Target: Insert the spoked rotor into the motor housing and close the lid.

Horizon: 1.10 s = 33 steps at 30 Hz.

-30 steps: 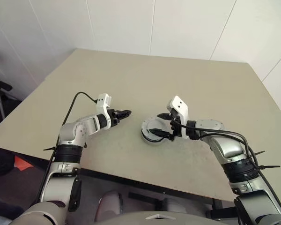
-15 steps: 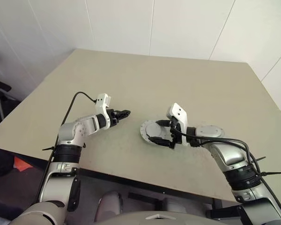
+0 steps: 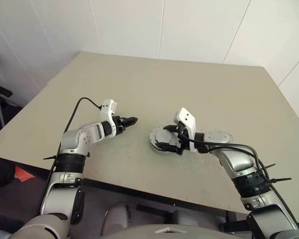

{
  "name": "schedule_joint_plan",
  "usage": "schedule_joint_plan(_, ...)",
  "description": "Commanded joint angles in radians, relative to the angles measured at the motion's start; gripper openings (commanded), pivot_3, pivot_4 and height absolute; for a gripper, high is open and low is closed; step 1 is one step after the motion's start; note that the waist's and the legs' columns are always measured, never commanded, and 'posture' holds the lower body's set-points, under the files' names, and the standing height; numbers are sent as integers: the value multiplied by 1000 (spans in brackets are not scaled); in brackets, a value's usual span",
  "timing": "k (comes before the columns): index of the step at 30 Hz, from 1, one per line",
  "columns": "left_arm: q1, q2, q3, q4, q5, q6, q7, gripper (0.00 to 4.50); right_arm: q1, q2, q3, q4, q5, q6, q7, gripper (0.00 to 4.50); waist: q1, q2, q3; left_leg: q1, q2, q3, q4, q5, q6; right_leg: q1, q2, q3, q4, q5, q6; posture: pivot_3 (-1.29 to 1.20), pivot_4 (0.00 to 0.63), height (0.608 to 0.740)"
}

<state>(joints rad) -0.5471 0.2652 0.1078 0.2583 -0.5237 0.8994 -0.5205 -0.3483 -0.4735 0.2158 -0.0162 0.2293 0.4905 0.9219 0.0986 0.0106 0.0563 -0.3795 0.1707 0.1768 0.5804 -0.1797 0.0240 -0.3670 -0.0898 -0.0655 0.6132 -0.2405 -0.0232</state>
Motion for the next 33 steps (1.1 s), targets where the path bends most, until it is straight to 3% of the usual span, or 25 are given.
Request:
schedule_joint_plan(1,-15,9,7,-29,-1,-7,-7,2824,-20,-7,-3,-10,0,-17,9,4473,0,0,0,0,0,0,0,0,0,0,0,0,0,0,0,0,0,740)
schedule_joint_plan(7,-23,8,5,-20,2,-12,-5,2824,-19,-14,-6,-16,-1,-18,15,4473,0,0,0,0,0,0,0,0,0,0,0,0,0,0,0,0,0,740)
schedule_joint_plan(10,-24,8,3,-18,4,-14,-7,2824,-16,-13,-9,-19,-1,-11,11,3859,0,0,0,0,0,0,0,0,0,0,0,0,0,0,0,0,0,740)
schedule_joint_plan(12,-25,9,2,-17,4,-14,-7,2824,-11,-14,-6,-25,-4,-7,8,3203,0,0,0,0,0,0,0,0,0,0,0,0,0,0,0,0,0,740)
schedule_joint_plan(13,-25,9,2,-16,5,-14,-8,2824,-8,-14,-3,-26,-6,-7,9,3158,0,0,0,0,0,0,0,0,0,0,0,0,0,0,0,0,0,740)
schedule_joint_plan(33,-19,6,2,-20,4,-12,-5,2824,-2,-58,-16,-73,14,-13,61,3158,3,0,0,-1,0,0,0,0,0,0,0,0,-1,0,0,0,0,740)
